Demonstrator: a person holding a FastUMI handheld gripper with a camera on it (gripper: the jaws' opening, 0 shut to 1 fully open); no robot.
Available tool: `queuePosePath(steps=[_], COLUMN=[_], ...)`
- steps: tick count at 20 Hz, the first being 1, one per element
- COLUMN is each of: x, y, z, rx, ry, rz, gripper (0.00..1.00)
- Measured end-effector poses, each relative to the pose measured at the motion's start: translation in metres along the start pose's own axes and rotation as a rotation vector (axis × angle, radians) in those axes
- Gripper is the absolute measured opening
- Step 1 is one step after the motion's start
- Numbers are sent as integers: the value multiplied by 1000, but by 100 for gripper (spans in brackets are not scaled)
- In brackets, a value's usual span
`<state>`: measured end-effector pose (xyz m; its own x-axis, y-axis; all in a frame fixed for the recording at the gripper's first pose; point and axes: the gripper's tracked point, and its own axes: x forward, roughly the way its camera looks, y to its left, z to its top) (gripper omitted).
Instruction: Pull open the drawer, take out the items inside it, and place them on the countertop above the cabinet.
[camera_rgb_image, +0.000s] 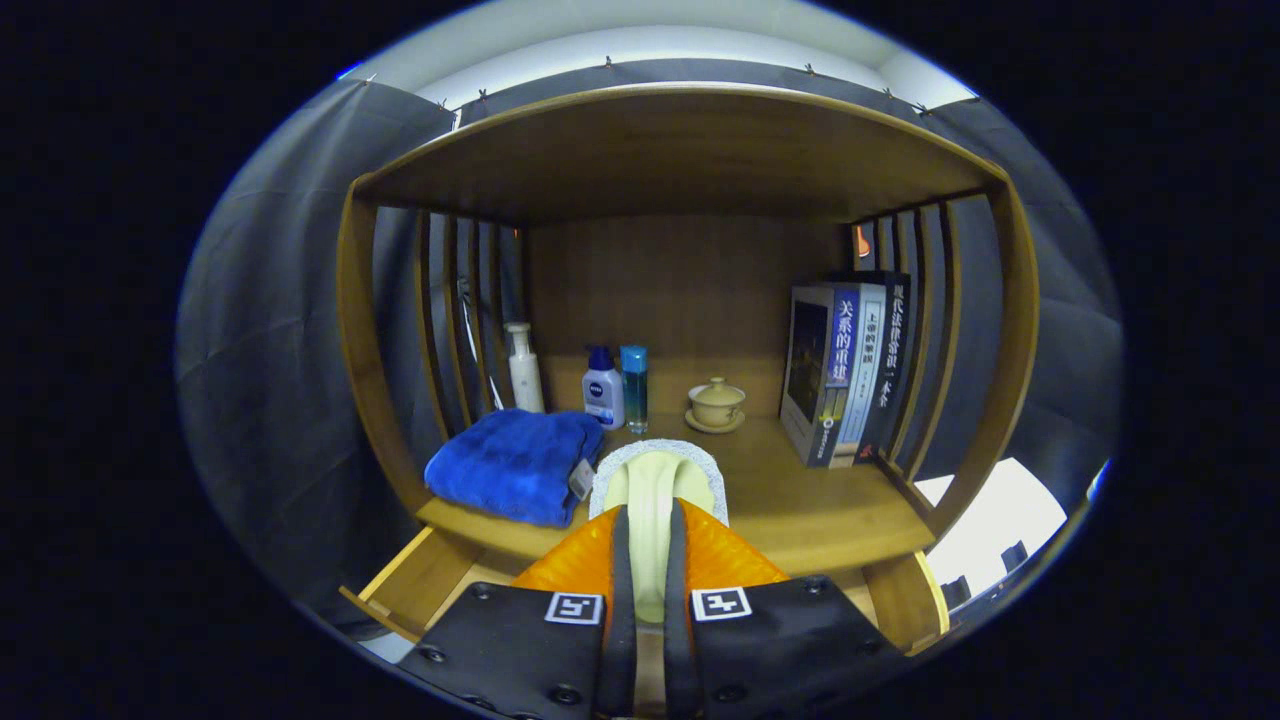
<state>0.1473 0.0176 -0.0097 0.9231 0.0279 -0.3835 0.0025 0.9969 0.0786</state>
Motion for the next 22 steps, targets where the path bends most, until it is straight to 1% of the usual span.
queuePosePath(steps=[4,8,12,16,20,22], x=[51,91,123,137,144,146], y=[0,-14,-36,-52,-53,-55], z=[22,11,2,-11,-10,-13], rx=[43,94,102,109,116,127], ry=[31,144,195,257,259,269], rz=[-7,-55,-124,-179,-186,-196], gripper=[19,19,19,19,21,25])
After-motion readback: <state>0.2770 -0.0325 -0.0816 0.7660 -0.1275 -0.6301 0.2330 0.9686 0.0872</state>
